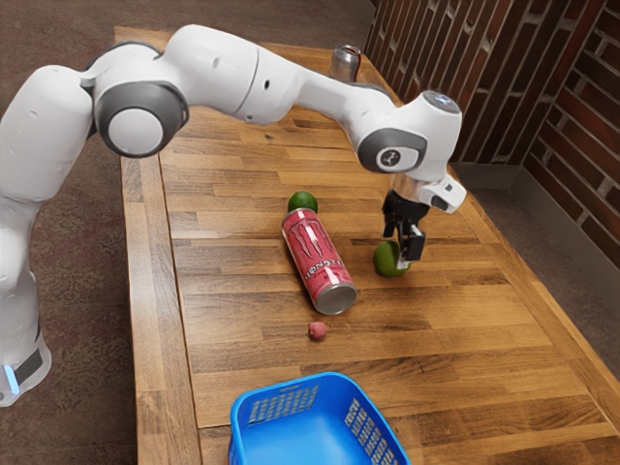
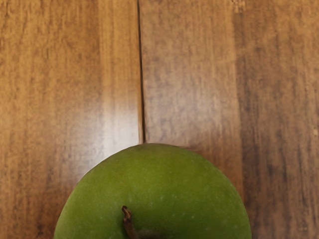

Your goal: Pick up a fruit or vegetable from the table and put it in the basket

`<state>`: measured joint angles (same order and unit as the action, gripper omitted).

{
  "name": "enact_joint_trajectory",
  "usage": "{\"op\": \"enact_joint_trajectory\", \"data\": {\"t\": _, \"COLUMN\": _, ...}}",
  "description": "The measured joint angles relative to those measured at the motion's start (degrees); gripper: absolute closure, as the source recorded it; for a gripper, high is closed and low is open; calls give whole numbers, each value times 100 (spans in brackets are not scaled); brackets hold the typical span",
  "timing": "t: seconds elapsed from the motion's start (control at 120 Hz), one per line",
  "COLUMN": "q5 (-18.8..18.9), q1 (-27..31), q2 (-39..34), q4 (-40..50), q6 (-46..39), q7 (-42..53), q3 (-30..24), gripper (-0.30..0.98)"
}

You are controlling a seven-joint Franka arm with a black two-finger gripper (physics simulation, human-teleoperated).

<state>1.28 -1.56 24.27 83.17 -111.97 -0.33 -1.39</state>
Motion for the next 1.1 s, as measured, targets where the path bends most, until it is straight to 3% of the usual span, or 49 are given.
{"op": "enact_joint_trajectory", "data": {"t": 0.442, "q5": -148, "q1": 6, "q2": 270, "q4": 14, "q6": -123, "q7": 52, "q3": -1, "gripper": 0}}
{"op": "enact_joint_trajectory", "data": {"t": 0.758, "q5": -168, "q1": -9, "q2": -96, "q4": 91, "q6": -55, "q7": 33, "q3": -80, "gripper": 39}}
{"op": "enact_joint_trajectory", "data": {"t": 0.892, "q5": -42, "q1": -7, "q2": -845, "q4": 44, "q6": 223, "q7": -6, "q3": -592, "gripper": 41}}
{"op": "enact_joint_trajectory", "data": {"t": 1.1, "q5": 357, "q1": -35, "q2": -1353, "q4": -209, "q6": 685, "q7": -62, "q3": -2073, "gripper": 44}}
